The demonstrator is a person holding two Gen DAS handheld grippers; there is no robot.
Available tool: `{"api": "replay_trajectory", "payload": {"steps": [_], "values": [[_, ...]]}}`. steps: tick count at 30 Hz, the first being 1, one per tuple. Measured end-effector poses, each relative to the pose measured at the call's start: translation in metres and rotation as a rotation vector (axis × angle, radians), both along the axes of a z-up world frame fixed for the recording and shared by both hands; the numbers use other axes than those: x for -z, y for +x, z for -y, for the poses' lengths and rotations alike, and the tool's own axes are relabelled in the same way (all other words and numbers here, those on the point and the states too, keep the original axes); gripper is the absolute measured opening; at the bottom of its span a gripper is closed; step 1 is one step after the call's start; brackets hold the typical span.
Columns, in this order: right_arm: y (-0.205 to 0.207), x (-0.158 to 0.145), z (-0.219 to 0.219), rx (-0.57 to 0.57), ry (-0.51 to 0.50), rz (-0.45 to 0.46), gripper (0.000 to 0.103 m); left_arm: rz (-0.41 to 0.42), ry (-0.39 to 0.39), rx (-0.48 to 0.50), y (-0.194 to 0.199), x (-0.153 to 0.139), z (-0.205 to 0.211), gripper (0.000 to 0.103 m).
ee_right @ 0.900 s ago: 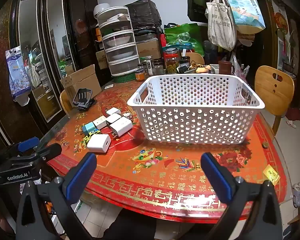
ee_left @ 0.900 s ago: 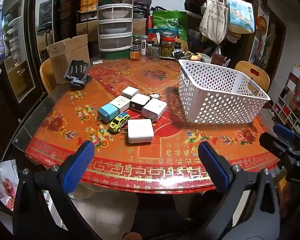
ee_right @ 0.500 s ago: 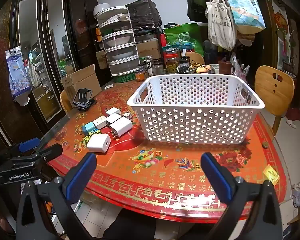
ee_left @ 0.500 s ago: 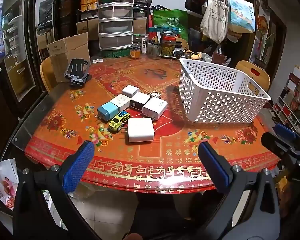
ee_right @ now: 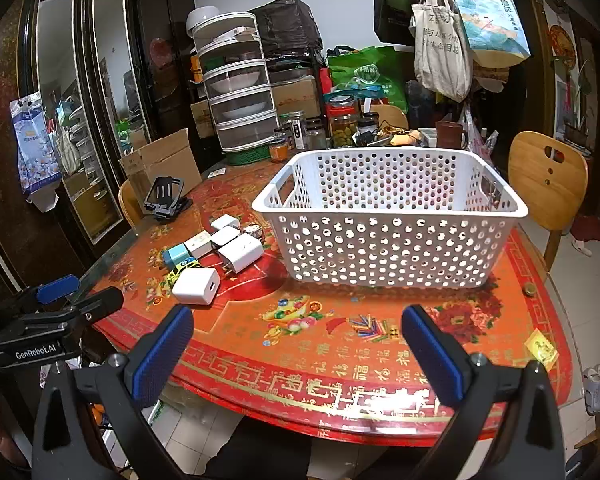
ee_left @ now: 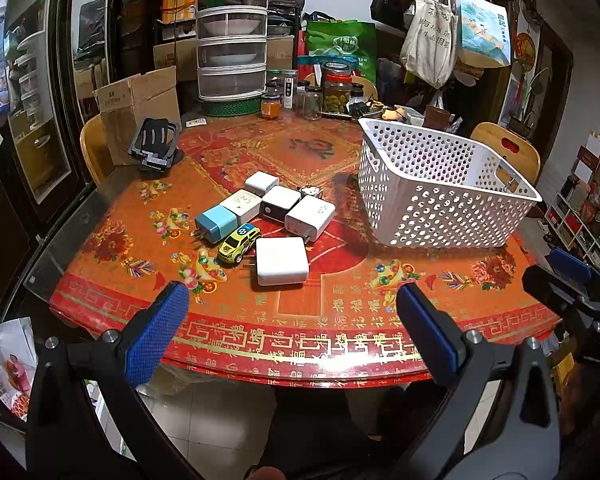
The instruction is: Organize rigid objects
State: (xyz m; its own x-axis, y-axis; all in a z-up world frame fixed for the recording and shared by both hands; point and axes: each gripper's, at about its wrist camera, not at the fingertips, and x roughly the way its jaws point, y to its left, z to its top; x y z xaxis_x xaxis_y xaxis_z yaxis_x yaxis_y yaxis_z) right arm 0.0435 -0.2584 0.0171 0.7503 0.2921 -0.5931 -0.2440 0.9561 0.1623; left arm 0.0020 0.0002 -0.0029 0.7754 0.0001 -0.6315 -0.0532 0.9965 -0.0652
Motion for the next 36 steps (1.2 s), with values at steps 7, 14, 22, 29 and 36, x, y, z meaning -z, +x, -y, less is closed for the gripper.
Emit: {"api": "replay_trajectory", "payload": {"steps": [7, 14, 22, 29, 36], "values": [[-0.0001, -0.0004, 0.0006, 0.000, 0.000, 0.001, 0.103, -0.003, 0.002, 0.001, 0.0002, -0.0002, -0.0002, 0.102], [-0.0005, -0.0002, 0.0001, 0.001, 0.001, 0.001, 0.103, -0.004, -0.002, 0.001, 0.0006, -0.0004, -0.0002, 0.102], [-0.0003, -0.0010, 0.0006, 0.001, -0.001, 0.001, 0.103, -0.004, -0.003, 0.001, 0.0008, -0.0009, 0.0001, 0.102], [-0.0007, -0.0014, 0.0011, -0.001, 0.000, 0.001, 0.103, -0.002, -0.001, 0.002, 0.0007, -0.0013, 0.0012, 0.102], [-0.0006, -0.0012, 0.0008, 0.000, -0.001, -0.001, 0.103, -0.002, -0.001, 0.003, 0.0006, -0.0017, 0.0023, 0.102]]}}
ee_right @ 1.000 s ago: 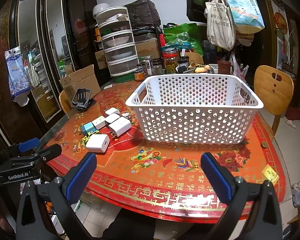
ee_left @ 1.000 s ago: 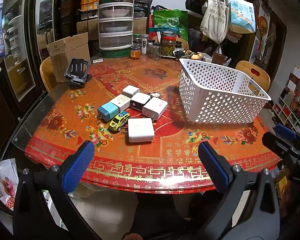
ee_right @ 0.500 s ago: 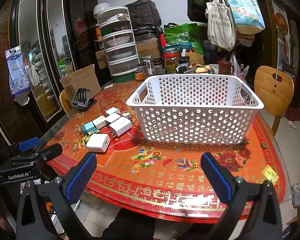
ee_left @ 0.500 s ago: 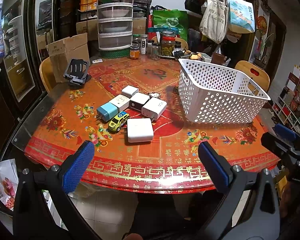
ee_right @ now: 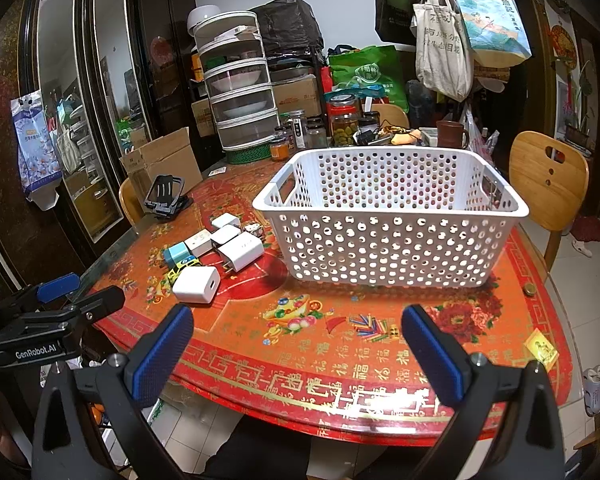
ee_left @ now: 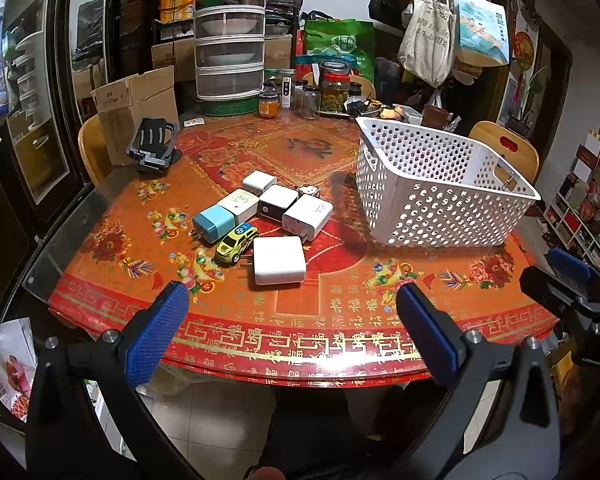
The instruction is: Organize rigid objects
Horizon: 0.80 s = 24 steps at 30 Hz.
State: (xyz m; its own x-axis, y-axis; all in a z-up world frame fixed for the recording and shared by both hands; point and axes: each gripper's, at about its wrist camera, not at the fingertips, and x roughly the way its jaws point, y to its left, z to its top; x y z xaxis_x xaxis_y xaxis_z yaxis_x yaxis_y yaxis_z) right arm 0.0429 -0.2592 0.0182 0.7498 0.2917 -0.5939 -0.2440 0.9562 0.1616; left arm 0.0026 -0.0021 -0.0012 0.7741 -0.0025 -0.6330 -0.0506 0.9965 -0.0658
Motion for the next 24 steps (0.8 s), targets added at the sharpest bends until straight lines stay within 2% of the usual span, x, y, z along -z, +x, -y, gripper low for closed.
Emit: {"api": "replay_trajectory", "payload": {"steps": [9, 13, 16, 18, 20, 24], "values": [[0.000, -0.001, 0.001, -0.001, -0.001, 0.007, 0.103, 0.026, 0.011, -0.015, 0.000, -0.002, 0.001, 0.102], [-0.002, -0.014, 0.022, 0.039, 0.008, 0.106, 0.103, 0.080, 0.059, -0.056, 0.002, -0.005, -0.002, 0.102], [0.001, -0.030, 0.064, 0.137, 0.038, 0.223, 0.103, 0.125, 0.049, -0.059, 0.010, -0.007, -0.009, 0.102], [0.016, -0.035, 0.097, 0.219, 0.014, 0.278, 0.103, 0.136, 0.053, -0.078, 0.019, -0.006, -0.015, 0.102], [0.040, -0.037, 0.121, 0.243, -0.029, 0.231, 0.103, 0.155, 0.055, -0.093, 0.029, -0.003, -0.021, 0.102], [0.097, -0.024, 0.163, 0.275, -0.056, 0.044, 0.103, 0.048, 0.062, -0.088, 0.058, 0.013, -0.032, 0.102]]}}
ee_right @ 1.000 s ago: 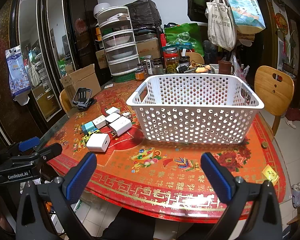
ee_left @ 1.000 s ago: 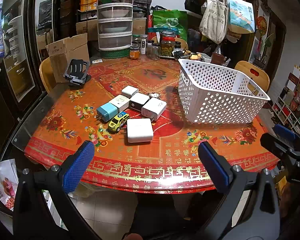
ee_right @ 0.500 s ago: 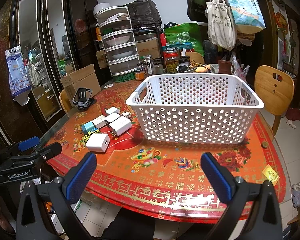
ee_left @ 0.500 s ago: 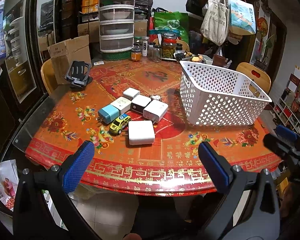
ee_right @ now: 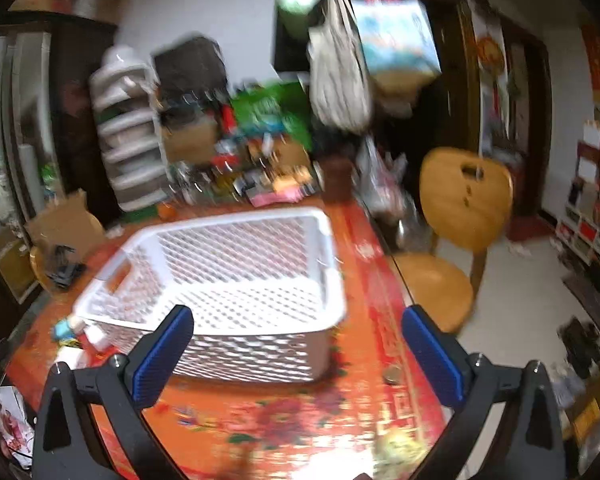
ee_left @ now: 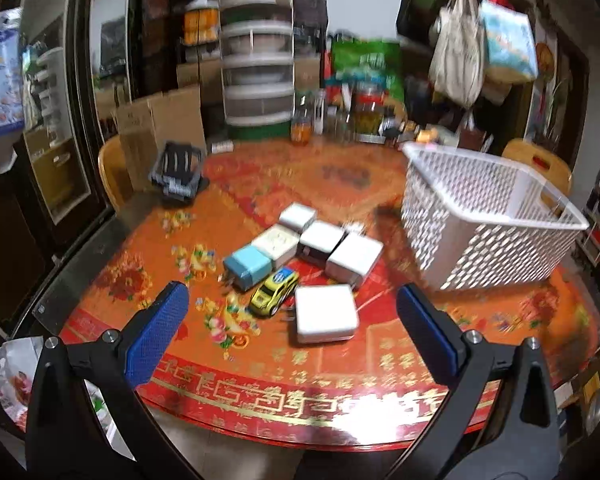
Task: Organize rigid objects
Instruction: 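Grip the white basket rim with the right tool while the left tool approaches the large white charger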
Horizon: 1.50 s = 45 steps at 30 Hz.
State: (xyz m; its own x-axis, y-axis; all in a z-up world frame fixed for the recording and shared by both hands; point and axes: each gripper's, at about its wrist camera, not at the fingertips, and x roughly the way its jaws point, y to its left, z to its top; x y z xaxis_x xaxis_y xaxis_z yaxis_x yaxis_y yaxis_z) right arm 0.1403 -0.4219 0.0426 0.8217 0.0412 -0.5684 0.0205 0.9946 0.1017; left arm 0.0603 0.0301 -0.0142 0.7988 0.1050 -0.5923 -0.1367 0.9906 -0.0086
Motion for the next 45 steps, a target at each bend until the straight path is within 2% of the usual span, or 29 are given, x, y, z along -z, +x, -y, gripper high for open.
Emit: {"api": "replay_trajectory", "payload": {"steps": [2, 4, 6, 10, 12, 14, 16, 18, 19, 25, 30, 37, 40, 45], "values": [[0.029, 0.009, 0.015, -0.011, 0.018, -0.089, 0.103, -0.069, -0.028, 0.005, 0.015, 0.012, -0.009, 0.102], [0.047, 0.015, 0.026, 0.012, 0.034, -0.130, 0.102, -0.103, -0.031, -0.034, 0.024, 0.023, -0.019, 0.102], [0.064, 0.021, 0.030, 0.009, 0.027, -0.160, 0.093, -0.130, -0.006, -0.085, 0.031, 0.032, -0.030, 0.102], [0.092, 0.034, 0.032, -0.051, 0.052, -0.263, 0.069, -0.182, 0.032, -0.130, 0.042, 0.050, -0.045, 0.102], [0.104, 0.044, 0.039, -0.074, 0.125, -0.318, 0.044, -0.199, 0.042, -0.141, 0.048, 0.057, -0.052, 0.102], [0.111, 0.051, 0.044, -0.086, 0.174, -0.358, 0.032, -0.207, 0.051, -0.146, 0.049, 0.061, -0.054, 0.102], [0.116, 0.058, 0.048, -0.093, 0.191, -0.381, 0.030, -0.210, 0.053, -0.145, 0.051, 0.065, -0.057, 0.102], [0.120, 0.061, 0.043, -0.106, 0.180, -0.396, 0.018, -0.214, 0.053, -0.133, 0.053, 0.066, -0.056, 0.102], [0.121, 0.062, 0.040, -0.115, 0.182, -0.401, 0.015, -0.219, 0.057, -0.125, 0.054, 0.068, -0.054, 0.102], [0.126, 0.063, 0.038, -0.119, 0.202, -0.426, 0.015, -0.254, 0.045, -0.079, 0.065, 0.080, -0.043, 0.102], [0.126, 0.062, 0.035, -0.094, 0.183, -0.428, 0.013, -0.257, 0.051, -0.040, 0.070, 0.081, -0.029, 0.102], [0.127, 0.061, 0.033, -0.079, 0.170, -0.433, 0.013, -0.251, 0.018, 0.025, 0.076, 0.082, 0.004, 0.102], [0.127, 0.062, 0.031, -0.074, 0.162, -0.436, 0.013, -0.265, 0.027, 0.033, 0.079, 0.087, 0.017, 0.097], [0.127, 0.062, 0.031, -0.073, 0.163, -0.435, 0.013, -0.291, 0.031, 0.032, 0.084, 0.099, 0.024, 0.095]]}}
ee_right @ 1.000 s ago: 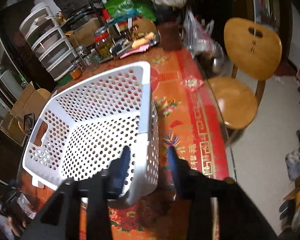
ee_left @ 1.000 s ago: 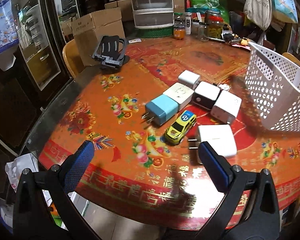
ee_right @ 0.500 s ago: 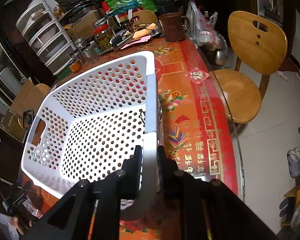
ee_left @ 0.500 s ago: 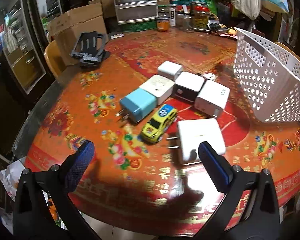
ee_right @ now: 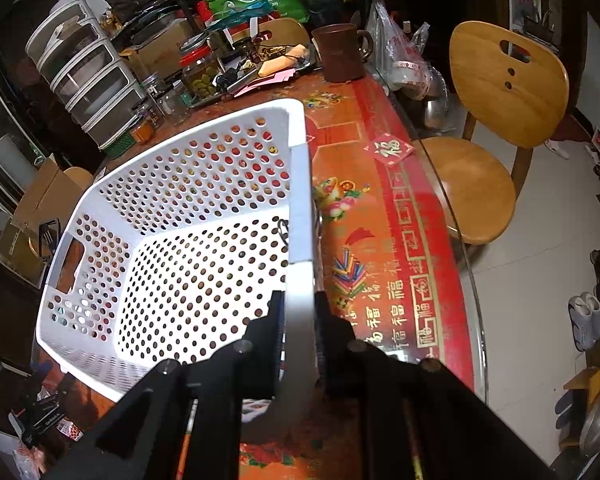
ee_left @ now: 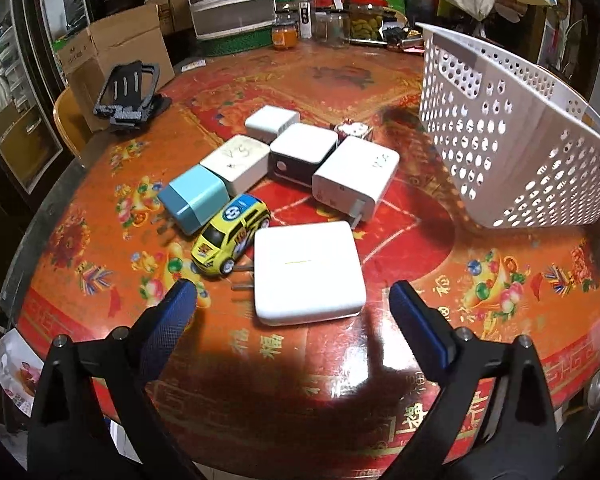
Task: Organize rigid objects
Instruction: 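Grip the white basket rim with the right tool while the left tool approaches the large white charger, then grasp the large white charger with the left tool and carry it into the basket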
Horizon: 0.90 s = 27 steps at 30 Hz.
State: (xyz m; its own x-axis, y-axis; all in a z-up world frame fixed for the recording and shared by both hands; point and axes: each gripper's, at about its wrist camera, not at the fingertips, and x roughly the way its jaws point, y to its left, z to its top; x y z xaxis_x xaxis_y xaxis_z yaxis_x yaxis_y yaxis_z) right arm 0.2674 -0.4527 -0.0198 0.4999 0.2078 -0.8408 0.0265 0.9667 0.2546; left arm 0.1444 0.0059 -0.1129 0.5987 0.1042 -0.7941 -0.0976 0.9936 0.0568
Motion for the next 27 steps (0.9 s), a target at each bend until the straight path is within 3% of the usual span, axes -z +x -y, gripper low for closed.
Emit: {"api": "replay_trajectory", "payload": {"steps": [4, 6, 10, 12, 27], "values": [[0.000, 0.000, 0.000, 0.001, 0.001, -0.001, 0.013, -0.009, 0.022, -0.007, 0.004, 0.005, 0.002, 0.087], [0.000, 0.000, 0.000, 0.001, 0.000, 0.000, 0.013, -0.015, 0.029, -0.008, 0.005, 0.008, 0.002, 0.075], [0.000, 0.001, 0.000, 0.001, 0.001, -0.003, 0.013, -0.025, 0.028, -0.006, 0.007, 0.011, 0.000, 0.066], [0.000, 0.001, 0.000, 0.002, 0.000, -0.003, 0.013, -0.034, 0.018, 0.002, 0.009, 0.013, 0.000, 0.054], [0.002, 0.003, 0.000, 0.001, -0.001, -0.007, 0.013, -0.004, 0.064, 0.013, 0.005, 0.009, 0.006, 0.054]]}}
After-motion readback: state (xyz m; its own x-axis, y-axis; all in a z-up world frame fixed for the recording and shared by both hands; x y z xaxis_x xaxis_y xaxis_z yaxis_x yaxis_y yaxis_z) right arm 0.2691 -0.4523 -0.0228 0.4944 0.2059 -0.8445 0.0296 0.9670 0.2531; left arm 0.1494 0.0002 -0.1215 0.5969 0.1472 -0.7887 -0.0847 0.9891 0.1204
